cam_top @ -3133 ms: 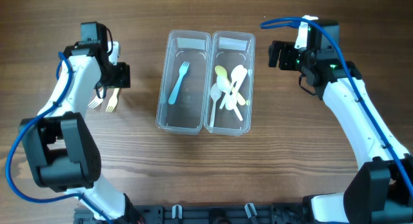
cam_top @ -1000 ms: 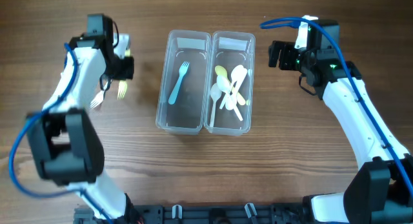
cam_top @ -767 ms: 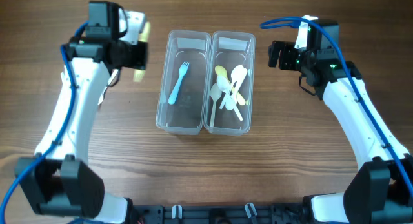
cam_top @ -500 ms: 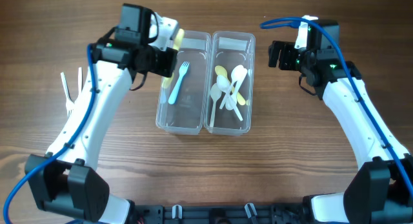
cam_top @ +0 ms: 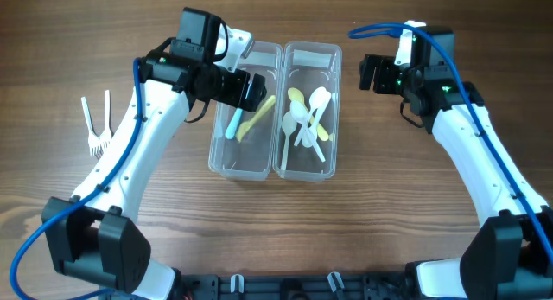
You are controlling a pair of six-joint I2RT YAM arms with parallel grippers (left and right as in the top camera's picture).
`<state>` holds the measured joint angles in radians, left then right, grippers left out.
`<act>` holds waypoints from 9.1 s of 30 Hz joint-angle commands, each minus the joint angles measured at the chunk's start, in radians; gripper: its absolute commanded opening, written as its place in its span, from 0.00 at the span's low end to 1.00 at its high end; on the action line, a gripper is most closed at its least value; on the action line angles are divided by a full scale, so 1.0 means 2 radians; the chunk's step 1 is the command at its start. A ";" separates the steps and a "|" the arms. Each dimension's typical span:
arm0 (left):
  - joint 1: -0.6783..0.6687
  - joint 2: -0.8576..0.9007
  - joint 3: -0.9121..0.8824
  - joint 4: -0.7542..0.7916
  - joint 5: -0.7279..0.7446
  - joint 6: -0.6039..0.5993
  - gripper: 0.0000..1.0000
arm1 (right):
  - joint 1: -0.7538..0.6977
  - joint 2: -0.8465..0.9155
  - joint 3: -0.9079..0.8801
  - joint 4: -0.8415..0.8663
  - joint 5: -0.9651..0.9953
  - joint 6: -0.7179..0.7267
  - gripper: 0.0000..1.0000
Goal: Pack container
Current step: 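Lower the yellow fork into the left container and open, then return the left gripper to the white forks and grasp one, then place the white fork into the left container and release, then move the left gripper back and grasp another white fork, then lower the white fork into the left container and open, then reach the left gripper to the last white fork and grasp it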
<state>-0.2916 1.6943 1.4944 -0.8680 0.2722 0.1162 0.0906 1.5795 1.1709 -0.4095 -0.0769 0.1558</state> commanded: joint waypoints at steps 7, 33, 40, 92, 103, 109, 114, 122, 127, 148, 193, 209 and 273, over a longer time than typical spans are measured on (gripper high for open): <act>0.046 0.004 0.003 0.022 -0.047 -0.001 1.00 | 0.002 -0.002 0.001 0.002 0.007 -0.005 1.00; 0.273 0.120 -0.060 0.061 -0.163 -0.051 1.00 | 0.002 -0.002 0.001 0.002 0.007 -0.005 1.00; 0.274 0.189 -0.060 0.074 -0.147 -0.051 0.79 | 0.002 -0.002 0.001 0.002 0.007 -0.005 1.00; -0.013 0.062 -0.055 0.072 -0.034 -0.119 0.04 | 0.002 -0.002 0.001 0.002 0.007 -0.005 1.00; 0.024 0.018 0.020 0.040 -0.055 -0.113 0.68 | 0.002 -0.002 0.001 0.002 0.007 -0.005 1.00; 0.108 -0.070 0.064 -0.008 -0.218 -0.113 0.70 | 0.002 -0.002 0.001 0.002 0.007 -0.005 1.00; 0.224 -0.084 0.062 -0.043 -0.258 -0.113 0.72 | 0.002 -0.002 0.001 0.002 0.007 -0.005 1.00; 0.341 -0.003 0.020 -0.039 -0.179 -0.115 0.66 | 0.002 -0.002 0.001 0.002 0.007 -0.005 1.00; 0.359 0.086 0.002 -0.031 -0.159 -0.114 0.67 | 0.002 -0.002 0.001 0.002 0.007 -0.005 1.00; 0.351 0.238 0.002 -0.002 -0.087 -0.073 0.15 | 0.002 -0.002 0.001 0.002 0.007 -0.005 1.00; -0.022 0.053 0.022 -0.015 -0.020 -0.066 0.04 | 0.002 -0.002 0.001 0.002 0.007 -0.005 1.00; 0.018 0.046 0.023 -0.003 -0.083 -0.060 1.00 | 0.002 -0.002 0.001 0.002 0.007 -0.005 1.00; 0.396 0.155 -0.119 0.179 -0.050 -0.087 0.04 | 0.002 -0.002 0.001 0.002 0.007 -0.005 1.00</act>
<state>0.4988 1.9938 1.2583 -0.5076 0.0578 -0.0624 0.0906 1.5795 1.1709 -0.4091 -0.0769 0.1558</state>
